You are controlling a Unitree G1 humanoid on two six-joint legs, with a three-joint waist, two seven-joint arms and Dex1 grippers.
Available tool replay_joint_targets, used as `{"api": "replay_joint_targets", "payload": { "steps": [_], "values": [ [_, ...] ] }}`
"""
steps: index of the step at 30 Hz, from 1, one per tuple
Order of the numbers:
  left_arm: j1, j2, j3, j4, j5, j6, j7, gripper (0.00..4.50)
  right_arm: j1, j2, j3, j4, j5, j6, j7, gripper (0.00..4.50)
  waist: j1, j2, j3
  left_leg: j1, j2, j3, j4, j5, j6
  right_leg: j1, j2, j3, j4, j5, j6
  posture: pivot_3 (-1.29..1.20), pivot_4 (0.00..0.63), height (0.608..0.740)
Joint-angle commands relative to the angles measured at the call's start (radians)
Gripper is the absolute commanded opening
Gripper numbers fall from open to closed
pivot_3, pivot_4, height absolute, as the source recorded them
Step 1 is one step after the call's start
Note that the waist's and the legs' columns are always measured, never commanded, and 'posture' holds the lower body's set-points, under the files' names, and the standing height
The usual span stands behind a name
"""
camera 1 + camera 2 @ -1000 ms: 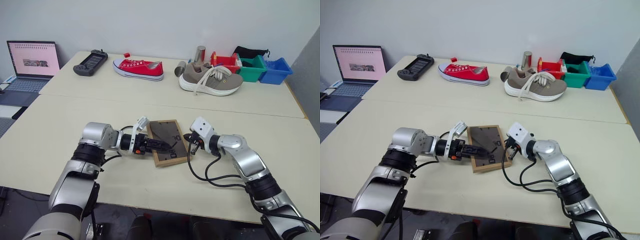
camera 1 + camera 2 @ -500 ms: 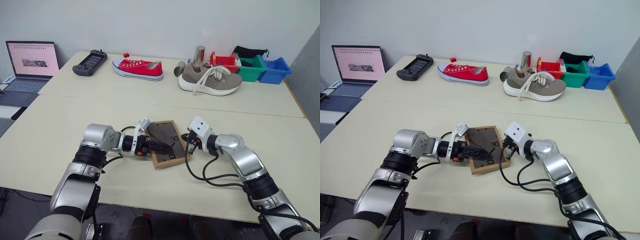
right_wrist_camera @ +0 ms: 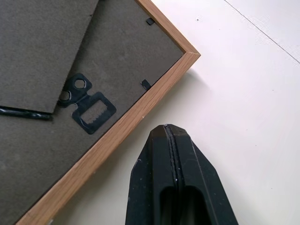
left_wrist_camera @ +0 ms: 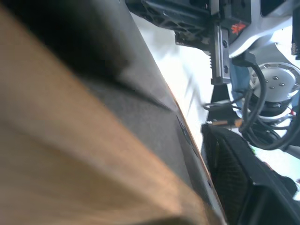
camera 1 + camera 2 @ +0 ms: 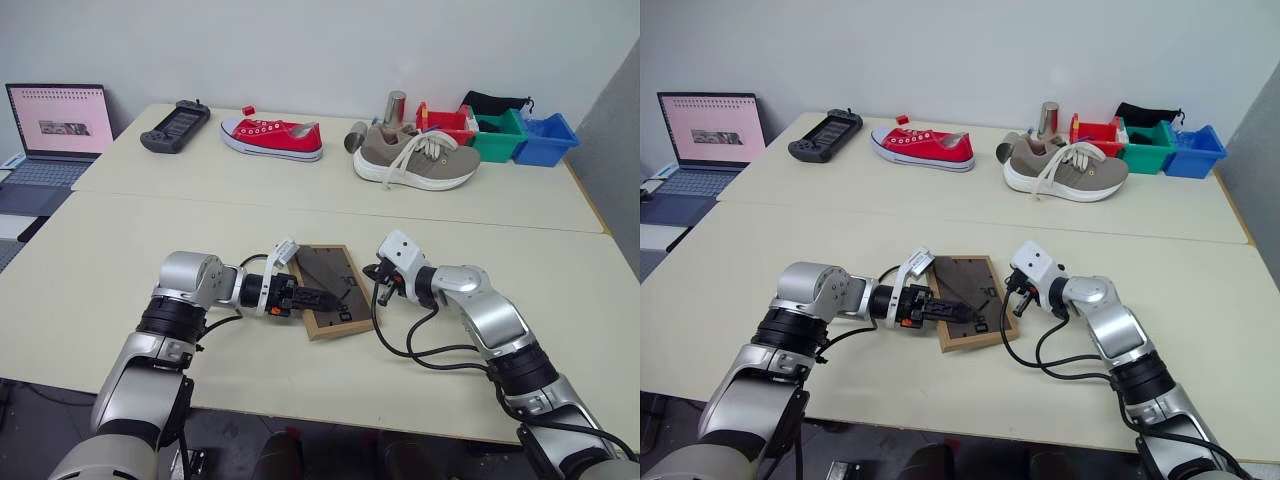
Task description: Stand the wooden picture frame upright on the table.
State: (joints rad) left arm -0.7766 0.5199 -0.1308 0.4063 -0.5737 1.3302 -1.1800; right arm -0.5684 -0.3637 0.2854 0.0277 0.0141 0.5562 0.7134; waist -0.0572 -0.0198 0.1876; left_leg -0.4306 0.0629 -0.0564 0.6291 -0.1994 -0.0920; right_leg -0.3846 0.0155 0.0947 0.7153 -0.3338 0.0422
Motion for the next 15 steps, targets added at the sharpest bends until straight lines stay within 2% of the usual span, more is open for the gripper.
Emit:
{"api": "replay_joint_targets", "payload": {
  "steps": [1,5,15],
  "values": [
    [-0.006,0.004,0.037,-0.030,-0.017,-0.001,0.036,3.68,-0.023,0.000,-0.020,-0.004,0.005,-0.025,-0.006,0.00,0.000,0.000,0.000,0.000,0.000,0.000,0.000,0.000,0.000,0.000,0.000,0.000,0.000,0.000,0.000,0.00,0.150,0.740],
    [0.001,0.025,0.062,-0.045,-0.041,0.028,0.050,4.48,-0.021,0.002,-0.018,0.005,0.005,-0.033,-0.005,0.00,0.000,0.000,0.000,0.000,0.000,0.000,0.000,0.000,0.000,0.000,0.000,0.000,0.000,0.000,0.000,0.00,0.150,0.740],
    [0.102,0.070,0.195,-0.218,-0.156,0.182,0.126,4.48,-0.026,0.008,-0.019,0.036,0.005,-0.056,-0.008,0.00,-0.003,0.000,0.000,0.000,0.001,0.000,0.000,0.000,0.000,-0.001,0.000,0.000,0.000,0.000,0.000,0.00,0.150,0.740]
  ]
}}
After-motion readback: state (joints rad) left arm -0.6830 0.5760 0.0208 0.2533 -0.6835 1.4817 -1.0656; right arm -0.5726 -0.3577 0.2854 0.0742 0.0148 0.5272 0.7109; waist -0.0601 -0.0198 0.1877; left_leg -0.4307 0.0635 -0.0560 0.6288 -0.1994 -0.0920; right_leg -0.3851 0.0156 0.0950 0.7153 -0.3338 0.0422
